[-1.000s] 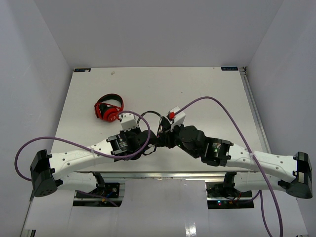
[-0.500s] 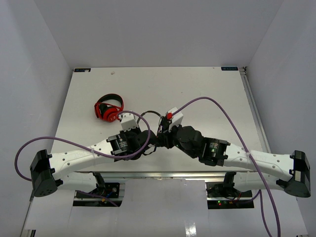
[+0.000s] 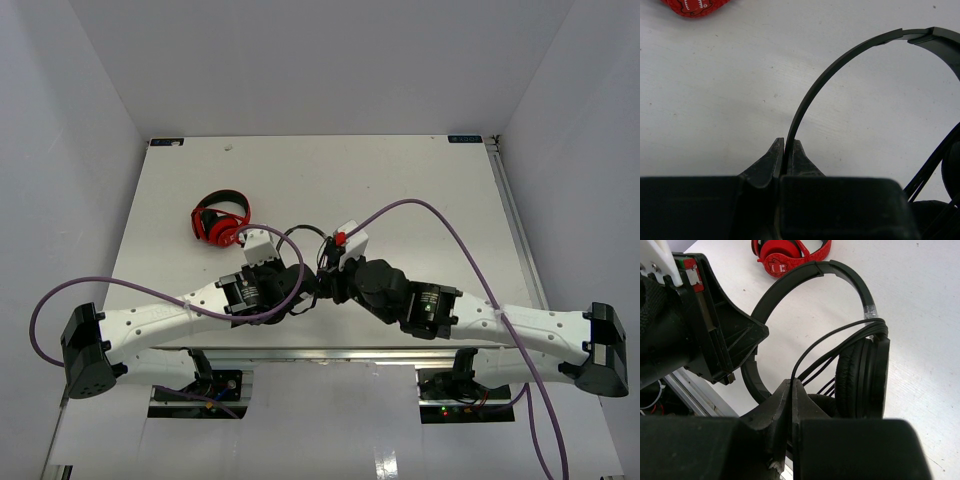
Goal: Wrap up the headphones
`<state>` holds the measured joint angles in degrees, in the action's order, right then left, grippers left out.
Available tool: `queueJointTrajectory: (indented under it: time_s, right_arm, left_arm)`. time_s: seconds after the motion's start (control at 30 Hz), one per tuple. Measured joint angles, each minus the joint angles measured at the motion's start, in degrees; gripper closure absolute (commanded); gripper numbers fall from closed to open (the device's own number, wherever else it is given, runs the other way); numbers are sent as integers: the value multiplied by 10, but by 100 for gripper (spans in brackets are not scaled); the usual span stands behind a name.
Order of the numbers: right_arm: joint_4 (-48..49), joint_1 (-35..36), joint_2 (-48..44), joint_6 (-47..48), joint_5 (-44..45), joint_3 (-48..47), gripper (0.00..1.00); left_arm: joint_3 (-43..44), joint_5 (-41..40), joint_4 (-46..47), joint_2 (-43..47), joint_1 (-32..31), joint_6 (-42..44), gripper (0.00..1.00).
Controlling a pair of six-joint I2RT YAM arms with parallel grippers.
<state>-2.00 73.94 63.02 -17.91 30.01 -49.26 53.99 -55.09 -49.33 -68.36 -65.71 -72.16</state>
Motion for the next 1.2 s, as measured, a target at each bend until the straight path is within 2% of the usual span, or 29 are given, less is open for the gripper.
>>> queueJointTrajectory:
  time_s: [0.6, 1.2]
  right_arm:
    - [26, 43, 15, -23, 54, 8, 92]
    - [97, 49, -5, -33, 105, 69, 92]
  left_arm:
    - [22, -1, -36, -3, 0, -25, 100]
    - [25, 0, -42, -7, 0, -29, 100]
